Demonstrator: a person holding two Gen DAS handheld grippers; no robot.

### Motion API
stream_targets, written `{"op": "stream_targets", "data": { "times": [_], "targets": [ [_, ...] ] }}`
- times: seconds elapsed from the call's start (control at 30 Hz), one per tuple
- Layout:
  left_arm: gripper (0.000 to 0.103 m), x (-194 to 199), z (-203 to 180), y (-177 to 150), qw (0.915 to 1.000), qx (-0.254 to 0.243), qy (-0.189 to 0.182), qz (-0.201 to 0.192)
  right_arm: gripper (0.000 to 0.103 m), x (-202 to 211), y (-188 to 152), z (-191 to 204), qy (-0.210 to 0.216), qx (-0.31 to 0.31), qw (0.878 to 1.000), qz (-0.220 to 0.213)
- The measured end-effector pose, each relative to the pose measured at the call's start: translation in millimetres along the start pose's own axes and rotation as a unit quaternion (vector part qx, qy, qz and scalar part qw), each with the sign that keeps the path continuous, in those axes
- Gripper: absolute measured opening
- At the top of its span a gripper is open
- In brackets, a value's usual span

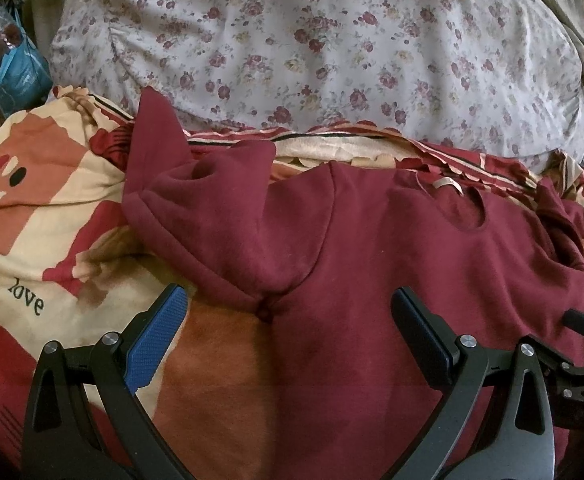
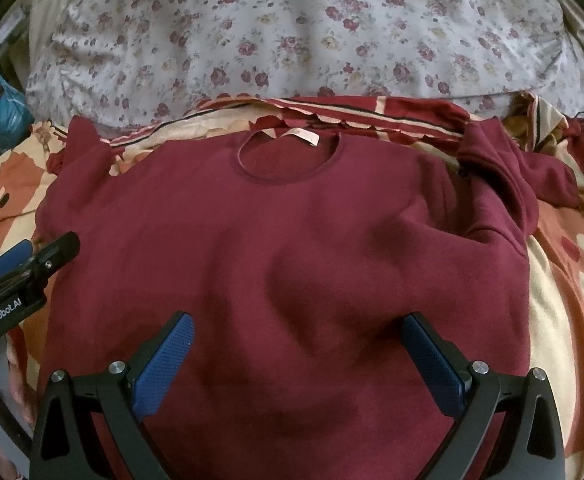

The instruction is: Fold small clothes

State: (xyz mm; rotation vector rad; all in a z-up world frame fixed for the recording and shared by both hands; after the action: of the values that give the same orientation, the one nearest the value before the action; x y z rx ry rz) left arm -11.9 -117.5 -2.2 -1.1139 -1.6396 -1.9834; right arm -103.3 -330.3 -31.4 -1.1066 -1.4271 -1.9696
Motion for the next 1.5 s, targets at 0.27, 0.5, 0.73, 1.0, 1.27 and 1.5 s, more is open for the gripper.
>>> {"op": "stream_targets", "data": {
  "times": [0.27,0.5,0.73,1.0,1.27,1.5],
  "targets": [
    [0.102,0,-1,-1,1.0,-0.005,0.002,0.001,0.103,1,1,-1,-0.004,0.003,1.0,-0.002],
    [0.102,0,0,-1,1.0,0.001,0.003,0.003,0.103,-1,9,-7,-0.014,-0.006,1.0,-0.01],
    [0.102,2,6,0,0.9999,0.006,0.01,0.003,0.103,-7,14,3,-0.018,0.007,1.0,-0.013],
    [0.102,3,6,0,0.9999,0.002,0.014,0.001,0.103,-6,22,8,-0.018,0.007,0.999,-0.033],
    [0.102,5,17,-1,0.9996,0.016,0.022,0.003,0.103,-16,33,8,-0.034,0.013,0.999,-0.038],
    [0.102,11,44,4,0.998,0.034,0.052,0.01,0.103,-21,29,17,-0.031,0.03,0.998,-0.035]
  ]
}}
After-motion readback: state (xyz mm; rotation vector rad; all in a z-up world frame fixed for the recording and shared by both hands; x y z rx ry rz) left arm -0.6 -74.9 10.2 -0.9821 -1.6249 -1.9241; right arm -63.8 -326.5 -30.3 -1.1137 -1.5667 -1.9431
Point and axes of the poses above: each gripper's, at about its wrist camera, not at the fingertips, and x roughly against the way its jaws point, z to its left, y to its top, the point moved 7 cm from there along -x, roughly the way its jaws point, and after that the axes turned 4 degrees about -x, right-handed, at the moved point
